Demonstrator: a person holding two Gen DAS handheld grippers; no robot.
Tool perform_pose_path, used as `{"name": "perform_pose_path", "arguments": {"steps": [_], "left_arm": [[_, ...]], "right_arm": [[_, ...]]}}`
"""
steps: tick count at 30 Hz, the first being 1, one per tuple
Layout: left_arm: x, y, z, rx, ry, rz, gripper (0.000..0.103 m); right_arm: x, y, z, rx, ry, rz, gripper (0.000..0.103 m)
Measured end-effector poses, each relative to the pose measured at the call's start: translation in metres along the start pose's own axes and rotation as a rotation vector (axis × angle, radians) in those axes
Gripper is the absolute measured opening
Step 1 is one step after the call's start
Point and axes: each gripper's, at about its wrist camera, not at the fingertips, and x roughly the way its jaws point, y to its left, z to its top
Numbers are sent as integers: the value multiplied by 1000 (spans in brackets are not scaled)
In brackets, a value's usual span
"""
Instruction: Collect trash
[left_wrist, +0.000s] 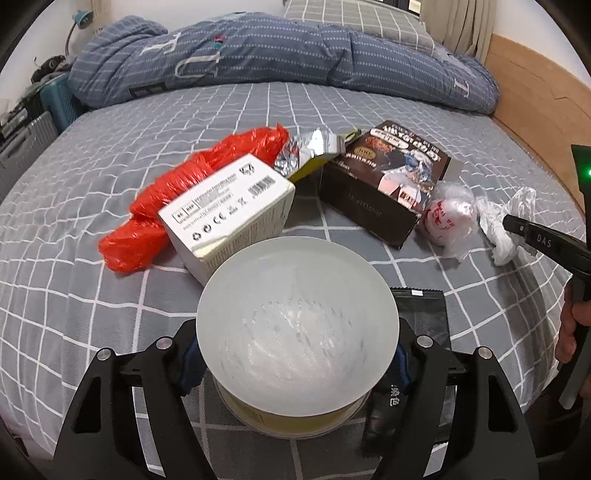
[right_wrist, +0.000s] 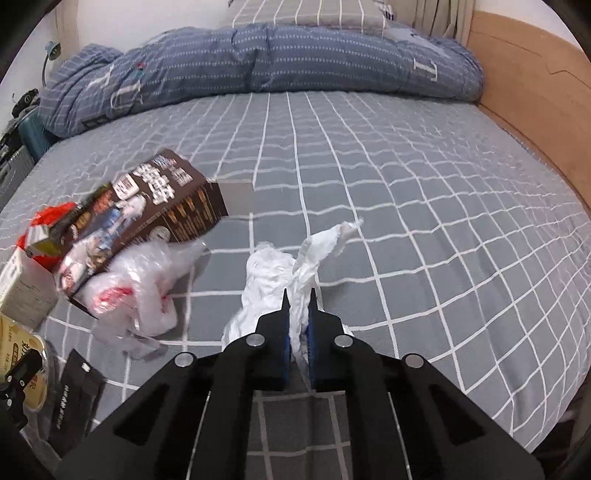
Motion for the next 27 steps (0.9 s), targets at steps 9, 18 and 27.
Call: {"name": "perform_pose_path", "arguments": {"steps": [9,18,27], "left_arm": [[-17,4,4,4,-29,19,73],[-38,10,-3,-1,-57,25,73],[-63,14,-14,-24,-83,6,73]], "right_arm": [[-29,11,-1,-11,-71,-5,6],[-70,25,-15,-19,-115,32,6],[-98,45,-33,-46,-137,46,6]]}}
